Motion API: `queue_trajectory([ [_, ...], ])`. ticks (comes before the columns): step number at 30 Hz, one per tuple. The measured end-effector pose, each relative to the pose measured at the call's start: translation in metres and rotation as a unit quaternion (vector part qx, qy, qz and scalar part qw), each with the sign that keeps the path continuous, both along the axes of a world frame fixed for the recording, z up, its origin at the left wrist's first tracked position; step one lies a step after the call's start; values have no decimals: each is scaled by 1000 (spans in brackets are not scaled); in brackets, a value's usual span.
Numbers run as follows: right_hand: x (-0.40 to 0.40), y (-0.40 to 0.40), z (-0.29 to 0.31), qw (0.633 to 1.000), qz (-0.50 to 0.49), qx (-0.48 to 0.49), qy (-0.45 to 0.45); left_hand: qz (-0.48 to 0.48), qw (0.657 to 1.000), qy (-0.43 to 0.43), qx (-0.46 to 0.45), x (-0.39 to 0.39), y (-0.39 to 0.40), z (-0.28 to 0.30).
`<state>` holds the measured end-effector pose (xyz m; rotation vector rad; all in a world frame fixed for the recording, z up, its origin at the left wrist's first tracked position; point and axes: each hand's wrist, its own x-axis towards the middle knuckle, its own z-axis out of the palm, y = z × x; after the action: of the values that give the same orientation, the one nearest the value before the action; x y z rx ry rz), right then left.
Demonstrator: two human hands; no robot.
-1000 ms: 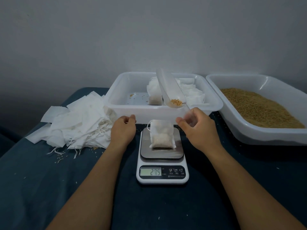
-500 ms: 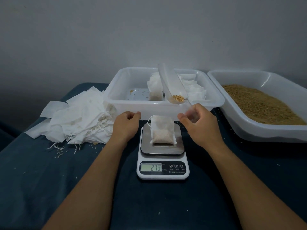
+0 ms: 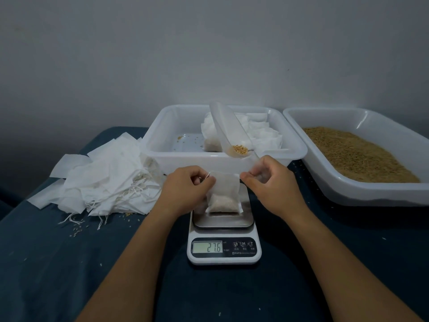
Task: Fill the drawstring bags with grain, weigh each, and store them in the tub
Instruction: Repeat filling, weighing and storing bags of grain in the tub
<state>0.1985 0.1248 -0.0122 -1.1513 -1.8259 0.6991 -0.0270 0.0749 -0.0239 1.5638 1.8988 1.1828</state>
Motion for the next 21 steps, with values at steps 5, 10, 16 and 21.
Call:
queue_trajectory([
  [5,0,-2,11,996,79,-18,34,-32,998,-38,48,6,-3,6],
  [10,-3,-6,15,995,95,-3,10,-77,989,-89,95,12,-9,15],
  [16,-4,-9,25,993,118,22,18,-96,983,-100,123,17,-11,17],
  [21,-4,-8,56,988,131,62,52,-178,957,-213,84,21,-13,21],
])
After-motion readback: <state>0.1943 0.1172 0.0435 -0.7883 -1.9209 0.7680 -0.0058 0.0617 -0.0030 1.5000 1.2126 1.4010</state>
